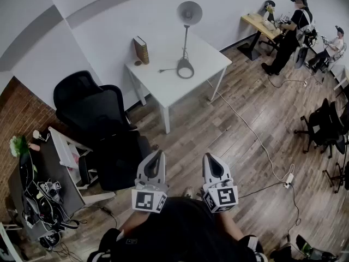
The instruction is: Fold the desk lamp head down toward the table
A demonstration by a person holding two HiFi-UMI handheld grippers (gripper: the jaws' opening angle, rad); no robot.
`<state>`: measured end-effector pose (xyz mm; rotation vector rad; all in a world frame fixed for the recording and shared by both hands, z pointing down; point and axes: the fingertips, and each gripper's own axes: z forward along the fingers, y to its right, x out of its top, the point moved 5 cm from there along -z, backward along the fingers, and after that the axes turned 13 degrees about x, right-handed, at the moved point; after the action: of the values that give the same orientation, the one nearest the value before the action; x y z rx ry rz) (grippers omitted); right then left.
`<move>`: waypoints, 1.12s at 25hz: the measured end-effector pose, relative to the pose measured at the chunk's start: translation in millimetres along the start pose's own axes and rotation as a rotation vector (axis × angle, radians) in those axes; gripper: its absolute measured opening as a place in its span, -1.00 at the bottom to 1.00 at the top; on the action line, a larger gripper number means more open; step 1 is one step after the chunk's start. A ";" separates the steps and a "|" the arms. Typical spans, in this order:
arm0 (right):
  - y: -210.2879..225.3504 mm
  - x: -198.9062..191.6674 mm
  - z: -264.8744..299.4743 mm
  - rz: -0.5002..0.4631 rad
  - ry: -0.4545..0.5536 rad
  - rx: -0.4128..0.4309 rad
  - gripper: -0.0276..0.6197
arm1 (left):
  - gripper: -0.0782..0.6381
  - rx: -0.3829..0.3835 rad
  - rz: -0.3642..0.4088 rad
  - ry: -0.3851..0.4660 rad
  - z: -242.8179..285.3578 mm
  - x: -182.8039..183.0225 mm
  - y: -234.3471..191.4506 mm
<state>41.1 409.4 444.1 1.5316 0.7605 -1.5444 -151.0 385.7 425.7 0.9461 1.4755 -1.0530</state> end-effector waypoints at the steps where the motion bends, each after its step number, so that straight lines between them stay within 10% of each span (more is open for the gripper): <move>1: 1.1 0.2 -1.1 0.001 0.001 0.001 -0.88 | -0.71 0.000 -0.004 0.001 0.8 0.3 1.2; 28: 46.4 -0.8 -46.1 0.001 -0.010 0.091 -0.87 | -0.71 0.053 -0.012 -0.016 -4.6 -10.8 72.4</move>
<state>104.1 426.7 447.0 1.5889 0.6928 -1.6038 -82.5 411.7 427.3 0.9644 1.4478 -1.1109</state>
